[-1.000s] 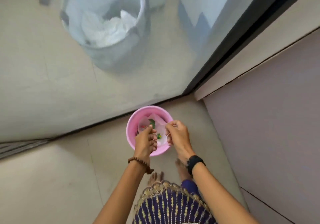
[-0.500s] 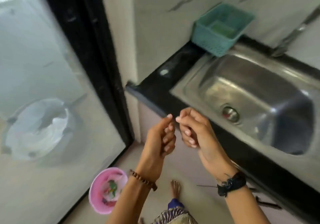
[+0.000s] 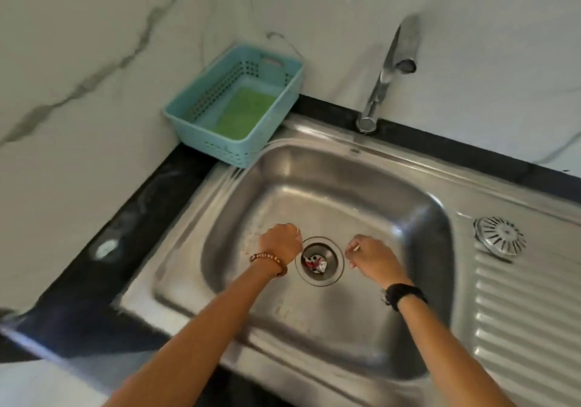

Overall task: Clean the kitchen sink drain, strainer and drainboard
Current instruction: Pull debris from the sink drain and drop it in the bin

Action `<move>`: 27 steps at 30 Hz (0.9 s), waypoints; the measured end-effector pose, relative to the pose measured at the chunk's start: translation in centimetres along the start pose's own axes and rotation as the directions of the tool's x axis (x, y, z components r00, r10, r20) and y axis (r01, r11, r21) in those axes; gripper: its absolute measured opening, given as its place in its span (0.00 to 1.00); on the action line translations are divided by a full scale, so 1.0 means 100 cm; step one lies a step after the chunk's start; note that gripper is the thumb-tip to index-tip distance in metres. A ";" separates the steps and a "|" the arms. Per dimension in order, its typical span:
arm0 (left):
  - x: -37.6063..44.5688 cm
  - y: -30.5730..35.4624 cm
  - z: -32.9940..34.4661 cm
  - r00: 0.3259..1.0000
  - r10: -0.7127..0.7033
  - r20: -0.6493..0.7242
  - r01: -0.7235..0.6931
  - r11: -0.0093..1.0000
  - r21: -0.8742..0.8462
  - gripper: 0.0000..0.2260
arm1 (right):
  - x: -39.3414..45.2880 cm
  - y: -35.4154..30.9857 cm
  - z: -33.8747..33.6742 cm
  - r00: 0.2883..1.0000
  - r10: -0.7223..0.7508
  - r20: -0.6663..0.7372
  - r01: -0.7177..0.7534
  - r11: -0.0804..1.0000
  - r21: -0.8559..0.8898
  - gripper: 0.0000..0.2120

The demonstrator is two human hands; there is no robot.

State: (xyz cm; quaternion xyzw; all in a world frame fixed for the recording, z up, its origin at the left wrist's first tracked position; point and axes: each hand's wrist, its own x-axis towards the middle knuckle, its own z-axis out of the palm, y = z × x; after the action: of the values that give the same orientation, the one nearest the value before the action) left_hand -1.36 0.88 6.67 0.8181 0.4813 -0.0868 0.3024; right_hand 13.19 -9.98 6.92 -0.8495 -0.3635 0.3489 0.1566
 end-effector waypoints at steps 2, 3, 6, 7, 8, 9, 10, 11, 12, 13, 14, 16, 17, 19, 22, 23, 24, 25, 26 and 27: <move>0.027 0.007 0.022 0.999 0.031 0.024 -0.034 0.989 0.147 0.12 | 0.025 0.009 0.012 0.999 0.002 0.035 0.000 0.998 -0.059 0.09; 0.037 0.010 0.033 0.997 0.059 0.044 -0.067 0.972 0.225 0.12 | 0.036 0.013 0.020 0.999 0.002 0.042 0.002 0.996 -0.091 0.10; 0.056 0.014 0.060 0.986 0.127 0.103 -0.159 0.903 0.399 0.11 | 0.059 0.021 0.046 0.999 -0.006 0.045 0.016 0.976 -0.217 0.12; 0.061 0.015 0.068 0.983 0.133 0.125 -0.175 0.879 0.444 0.10 | 0.066 0.023 0.055 0.999 -0.010 0.042 0.021 0.967 -0.255 0.13; 0.066 0.015 0.074 0.980 0.133 0.150 -0.191 0.855 0.483 0.10 | 0.071 0.025 0.063 0.999 -0.015 0.040 0.025 0.958 -0.287 0.13; 0.069 0.014 0.078 0.977 0.129 0.173 -0.201 0.833 0.515 0.10 | 0.074 0.027 0.070 0.999 -0.020 0.039 0.031 0.949 -0.314 0.13; 0.072 0.013 0.083 0.974 0.124 0.192 -0.210 0.814 0.542 0.10 | 0.078 0.029 0.077 0.999 -0.023 0.043 0.037 0.939 -0.341 0.13; 0.074 0.012 0.086 0.971 0.122 0.203 -0.218 0.798 0.562 0.10 | 0.082 0.032 0.083 0.999 -0.028 0.044 0.042 0.929 -0.369 0.13; 0.075 0.010 0.089 0.970 0.123 0.207 -0.223 0.784 0.579 0.10 | 0.084 0.034 0.088 0.999 -0.036 0.041 0.050 0.918 -0.393 0.13; 0.076 0.008 0.091 0.970 0.123 0.209 -0.226 0.775 0.590 0.10 | 0.086 0.036 0.092 0.998 -0.050 0.036 0.060 0.908 -0.414 0.13; 0.077 0.006 0.093 0.971 0.123 0.204 -0.223 0.774 0.593 0.10 | 0.087 0.037 0.095 0.997 -0.070 0.034 0.078 0.898 -0.434 0.13; 0.077 0.003 0.097 0.974 0.123 0.188 -0.213 0.777 0.592 0.11 | 0.089 0.039 0.102 0.993 -0.108 0.049 0.119 0.872 -0.475 0.13; 0.076 0.003 0.099 0.975 0.129 0.183 -0.214 0.777 0.592 0.11 | 0.089 0.040 0.104 0.991 -0.121 0.057 0.134 0.864 -0.485 0.13; 0.076 0.003 0.102 0.971 0.153 0.185 -0.235 0.769 0.594 0.10 | 0.089 0.043 0.105 0.987 -0.148 0.061 0.159 0.855 -0.494 0.11; 0.068 0.004 0.103 0.968 0.178 0.177 -0.249 0.769 0.589 0.10 | 0.084 0.045 0.097 0.986 -0.164 0.029 0.158 0.859 -0.486 0.11; 0.065 0.004 0.101 0.972 0.176 0.153 -0.233 0.782 0.579 0.10 | 0.080 0.044 0.091 0.988 -0.154 0.000 0.137 0.880 -0.455 0.13; 0.062 0.005 0.098 0.979 0.164 0.120 -0.204 0.801 0.563 0.11 | 0.076 0.043 0.084 0.990 -0.136 -0.038 0.109 0.909 -0.403 0.15; 0.057 0.005 0.091 0.986 0.146 0.079 -0.165 0.830 0.532 0.11 | 0.069 0.041 0.076 0.991 -0.110 -0.079 0.078 0.942 -0.327 0.17; 0.051 0.007 0.084 0.992 0.119 0.032 -0.120 0.870 0.478 0.10 | 0.060 0.038 0.068 0.990 -0.080 -0.119 0.051 0.971 -0.232 0.18; 0.044 0.008 0.074 0.996 0.087 -0.011 -0.075 0.911 0.405 0.10 | 0.049 0.033 0.058 0.987 -0.053 -0.152 0.033 0.991 -0.131 0.19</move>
State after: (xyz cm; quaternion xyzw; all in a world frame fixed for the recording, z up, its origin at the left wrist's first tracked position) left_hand 2.67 -0.45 -0.81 0.8835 0.4229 -0.1598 0.1231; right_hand 13.14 -8.64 -1.27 -0.8743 -0.3901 0.2542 0.1373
